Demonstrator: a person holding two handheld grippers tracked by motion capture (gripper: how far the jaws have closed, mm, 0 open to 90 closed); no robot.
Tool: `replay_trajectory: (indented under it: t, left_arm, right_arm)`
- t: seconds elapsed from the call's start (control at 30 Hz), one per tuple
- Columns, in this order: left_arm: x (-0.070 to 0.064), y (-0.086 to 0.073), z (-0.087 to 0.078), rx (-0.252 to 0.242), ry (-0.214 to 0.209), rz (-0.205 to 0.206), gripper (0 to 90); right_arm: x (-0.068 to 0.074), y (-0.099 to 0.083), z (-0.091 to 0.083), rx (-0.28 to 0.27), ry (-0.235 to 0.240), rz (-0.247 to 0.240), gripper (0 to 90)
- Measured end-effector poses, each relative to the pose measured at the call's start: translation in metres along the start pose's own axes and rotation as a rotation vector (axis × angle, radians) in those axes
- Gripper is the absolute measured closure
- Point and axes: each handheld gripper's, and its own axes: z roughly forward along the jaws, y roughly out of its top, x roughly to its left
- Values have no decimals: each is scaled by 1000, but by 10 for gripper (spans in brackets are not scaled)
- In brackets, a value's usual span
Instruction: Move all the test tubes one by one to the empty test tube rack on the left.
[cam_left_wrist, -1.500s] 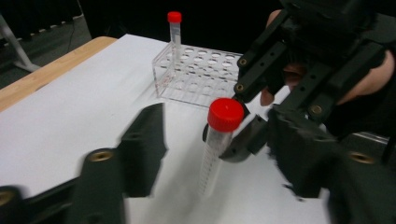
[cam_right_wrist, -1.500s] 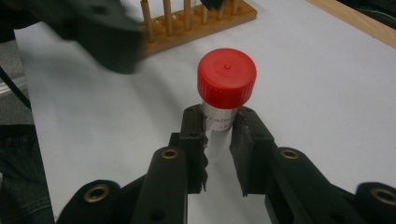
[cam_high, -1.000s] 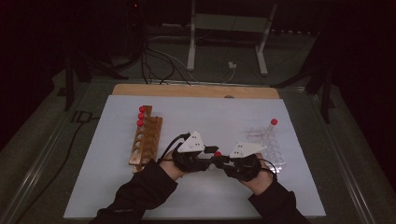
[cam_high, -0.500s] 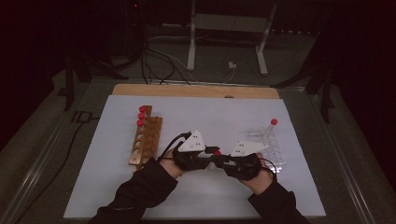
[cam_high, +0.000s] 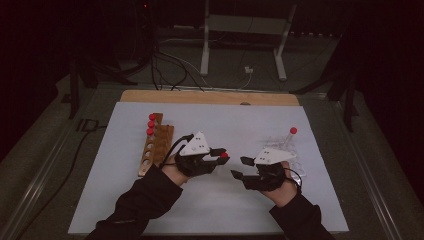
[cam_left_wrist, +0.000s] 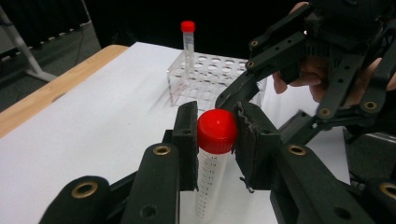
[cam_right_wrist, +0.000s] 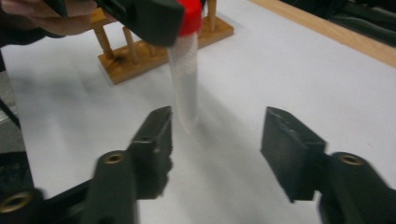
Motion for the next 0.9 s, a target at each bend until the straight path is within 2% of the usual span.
replay_trajectory:
  t: [0.5, 0.57, 0.9]
  left_arm:
    - [20, 8, -38, -9, 98, -9, 720]
    - [23, 8, -44, -9, 111, -10, 720]
    - [36, 13, -68, -25, 171, -29, 720]
  right_arm:
    - [-2, 2, -2, -28, -61, 53, 34]
    - [-2, 2, -2, -30, -70, 56, 6]
    - [-5, 2, -6, -54, -53, 80, 0]
